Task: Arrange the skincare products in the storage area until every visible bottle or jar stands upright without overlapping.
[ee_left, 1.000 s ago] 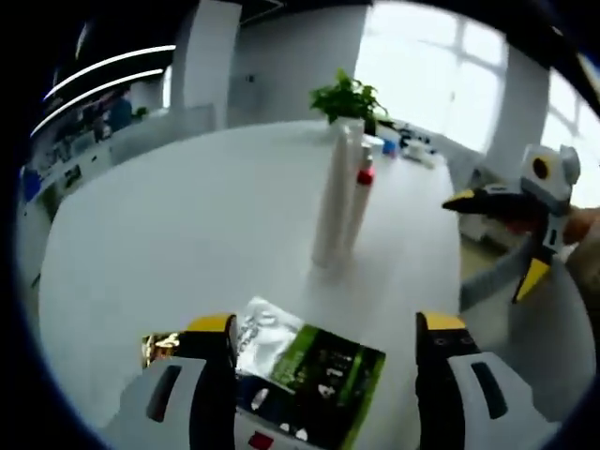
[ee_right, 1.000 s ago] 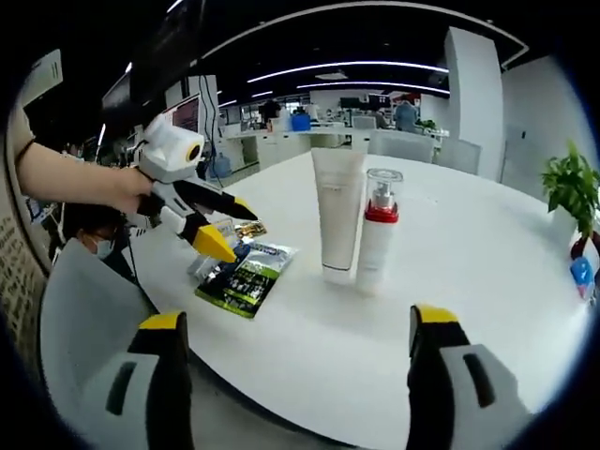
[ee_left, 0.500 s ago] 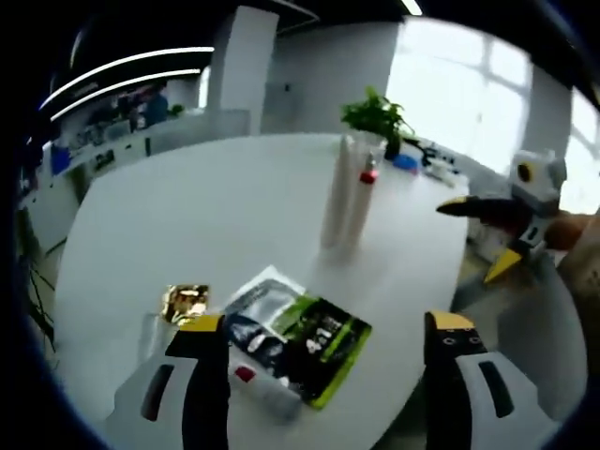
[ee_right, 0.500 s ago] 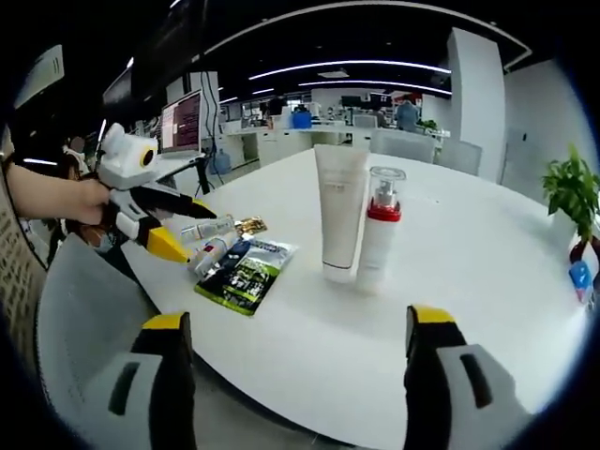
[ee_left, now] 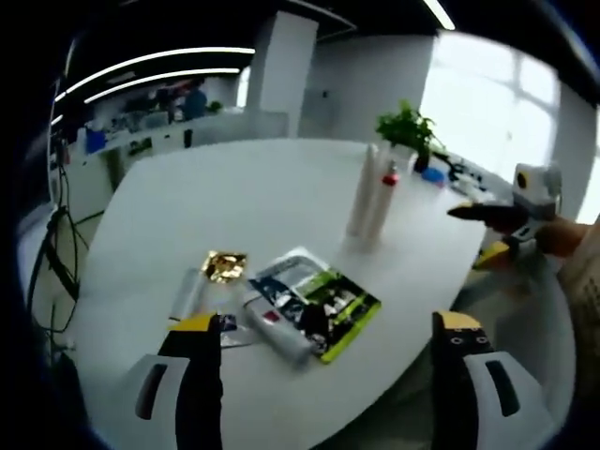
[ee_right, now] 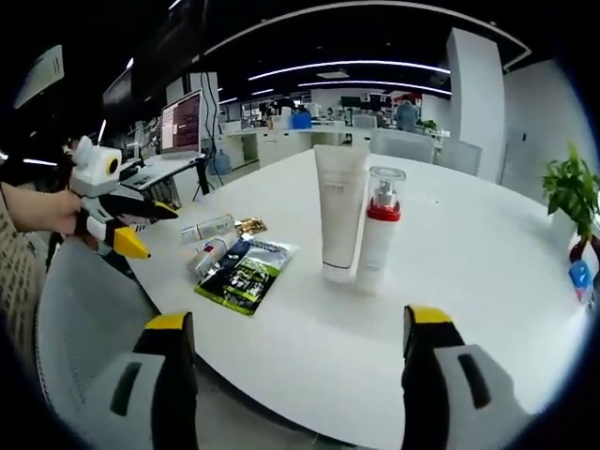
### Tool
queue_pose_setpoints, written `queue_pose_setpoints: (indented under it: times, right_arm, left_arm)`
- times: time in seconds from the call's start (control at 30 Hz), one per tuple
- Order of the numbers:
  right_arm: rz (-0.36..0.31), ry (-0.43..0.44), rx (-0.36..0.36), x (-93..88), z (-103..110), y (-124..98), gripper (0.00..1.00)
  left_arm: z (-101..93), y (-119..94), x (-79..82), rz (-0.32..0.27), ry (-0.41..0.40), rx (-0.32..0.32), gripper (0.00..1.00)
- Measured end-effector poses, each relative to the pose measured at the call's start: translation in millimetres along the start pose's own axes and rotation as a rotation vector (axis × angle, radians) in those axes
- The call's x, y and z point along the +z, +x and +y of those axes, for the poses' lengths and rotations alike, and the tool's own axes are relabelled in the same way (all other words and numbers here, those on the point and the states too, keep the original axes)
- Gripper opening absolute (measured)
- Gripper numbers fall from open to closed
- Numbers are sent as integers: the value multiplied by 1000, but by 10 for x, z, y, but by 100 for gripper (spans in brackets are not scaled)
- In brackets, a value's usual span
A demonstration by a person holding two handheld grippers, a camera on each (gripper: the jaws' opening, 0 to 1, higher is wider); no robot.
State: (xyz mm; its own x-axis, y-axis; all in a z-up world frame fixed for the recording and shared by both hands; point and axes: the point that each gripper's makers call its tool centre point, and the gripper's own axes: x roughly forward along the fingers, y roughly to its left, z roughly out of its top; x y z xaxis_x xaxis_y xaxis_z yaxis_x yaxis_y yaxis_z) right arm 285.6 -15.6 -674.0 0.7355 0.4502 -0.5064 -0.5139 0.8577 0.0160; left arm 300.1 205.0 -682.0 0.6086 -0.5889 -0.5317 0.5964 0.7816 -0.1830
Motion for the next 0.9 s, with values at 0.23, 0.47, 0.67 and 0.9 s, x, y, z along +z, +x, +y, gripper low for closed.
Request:
queue_pose_setpoints:
  times: [0.23,0.47,0.67,0.9]
  right_arm:
    - [1,-3,-7,-5,-15,-3,90]
    - [17,-11,1,-39,-2,10,89]
    - [26,-17,4,-54,7,20,89]
    - [31,-10,0,-68,-11,19,88]
  left_arm:
    - [75,-65,-4,-16,-18,45,95]
    - [123,-48,-40,-11,-13,67,96]
    - [118,-35,-69,-4,-6,71,95]
    - [102,-9,-104,13,-3,65,94]
